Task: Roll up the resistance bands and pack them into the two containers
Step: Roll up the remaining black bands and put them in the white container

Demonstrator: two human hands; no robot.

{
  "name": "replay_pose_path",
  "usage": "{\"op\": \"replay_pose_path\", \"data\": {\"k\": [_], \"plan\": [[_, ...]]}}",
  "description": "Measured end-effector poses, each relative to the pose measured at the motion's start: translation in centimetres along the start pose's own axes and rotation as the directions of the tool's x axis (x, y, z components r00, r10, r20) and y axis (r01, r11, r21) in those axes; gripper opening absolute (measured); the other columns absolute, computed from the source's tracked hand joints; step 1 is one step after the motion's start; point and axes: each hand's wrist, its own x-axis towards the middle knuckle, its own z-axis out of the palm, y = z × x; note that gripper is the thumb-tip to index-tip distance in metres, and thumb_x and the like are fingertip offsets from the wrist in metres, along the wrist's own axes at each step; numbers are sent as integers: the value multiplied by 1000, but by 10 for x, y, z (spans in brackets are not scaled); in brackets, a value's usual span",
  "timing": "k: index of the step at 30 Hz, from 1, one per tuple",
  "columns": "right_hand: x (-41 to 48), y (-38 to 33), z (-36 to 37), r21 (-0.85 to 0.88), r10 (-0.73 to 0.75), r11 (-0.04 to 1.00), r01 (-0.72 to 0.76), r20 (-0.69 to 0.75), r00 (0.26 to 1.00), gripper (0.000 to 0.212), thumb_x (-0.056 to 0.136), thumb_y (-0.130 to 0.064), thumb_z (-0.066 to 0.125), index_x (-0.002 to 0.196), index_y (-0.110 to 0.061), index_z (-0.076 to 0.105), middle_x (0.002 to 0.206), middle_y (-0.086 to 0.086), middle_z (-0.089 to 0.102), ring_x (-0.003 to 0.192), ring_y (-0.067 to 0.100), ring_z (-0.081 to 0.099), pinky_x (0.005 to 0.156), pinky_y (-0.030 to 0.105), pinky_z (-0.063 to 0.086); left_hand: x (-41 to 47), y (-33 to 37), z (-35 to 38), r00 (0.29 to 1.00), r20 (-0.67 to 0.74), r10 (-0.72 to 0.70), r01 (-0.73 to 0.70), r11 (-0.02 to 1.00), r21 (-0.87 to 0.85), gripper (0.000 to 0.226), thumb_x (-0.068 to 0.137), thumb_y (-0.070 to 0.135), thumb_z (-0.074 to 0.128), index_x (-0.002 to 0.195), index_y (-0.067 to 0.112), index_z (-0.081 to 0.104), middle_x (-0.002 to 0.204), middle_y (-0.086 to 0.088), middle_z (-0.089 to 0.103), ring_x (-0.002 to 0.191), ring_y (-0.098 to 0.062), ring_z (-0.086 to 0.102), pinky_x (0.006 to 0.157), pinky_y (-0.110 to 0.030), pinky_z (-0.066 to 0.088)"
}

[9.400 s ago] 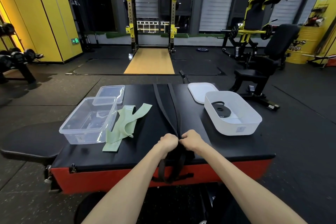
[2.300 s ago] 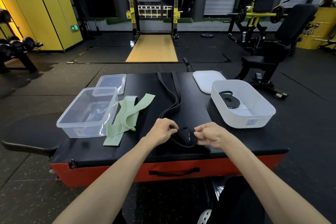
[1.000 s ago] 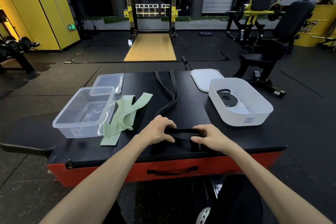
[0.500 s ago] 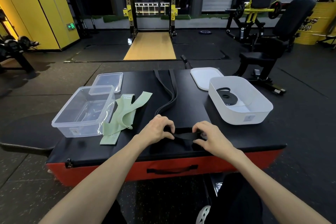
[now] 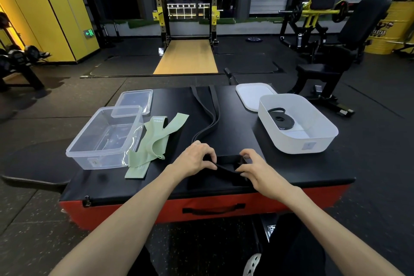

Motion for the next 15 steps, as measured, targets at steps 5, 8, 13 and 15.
{"op": "replay_pose_path", "data": {"k": [5, 8, 13, 15], "plan": [[-1, -3, -5, 7, -6, 1000, 6, -13, 1000, 21, 95, -11, 55, 108, -17, 69, 139, 4, 41, 125, 21, 43, 97, 35, 44, 0, -2, -1, 1000, 21, 16, -17, 1000, 23, 17, 79, 38, 73, 87, 26, 65, 96, 6, 61, 92, -9, 39, 87, -28, 39], [3, -2, -9, -95, -122, 988, 118, -38, 992, 17, 86, -5, 64, 96, -15, 71, 131, 7, 53, 119, 28, 49, 88, 44, 49, 0, 0, -3, 999, 33, 36, -38, 998, 54, 19, 80, 38, 72, 90, 24, 65, 99, 5, 61, 94, -11, 40, 89, -30, 39], [6, 0, -12, -141, -191, 970, 198, 61, 980, 19, 90, -9, 55, 102, -13, 70, 124, -6, 60, 116, 19, 49, 97, 32, 43, 0, 1, -6, 998, 30, 50, -52, 994, 100, 22, 82, 40, 70, 93, 22, 66, 103, 6, 60, 98, -14, 43, 91, -32, 39], [5, -3, -13, -89, -155, 983, 161, 65, 986, 23, 92, -11, 52, 110, -14, 67, 120, -9, 62, 114, 13, 47, 97, 24, 39, -1, 0, -7, 998, 26, 60, -63, 993, 101, 22, 82, 40, 70, 92, 22, 65, 105, 8, 60, 98, -13, 42, 91, -33, 39]]}}
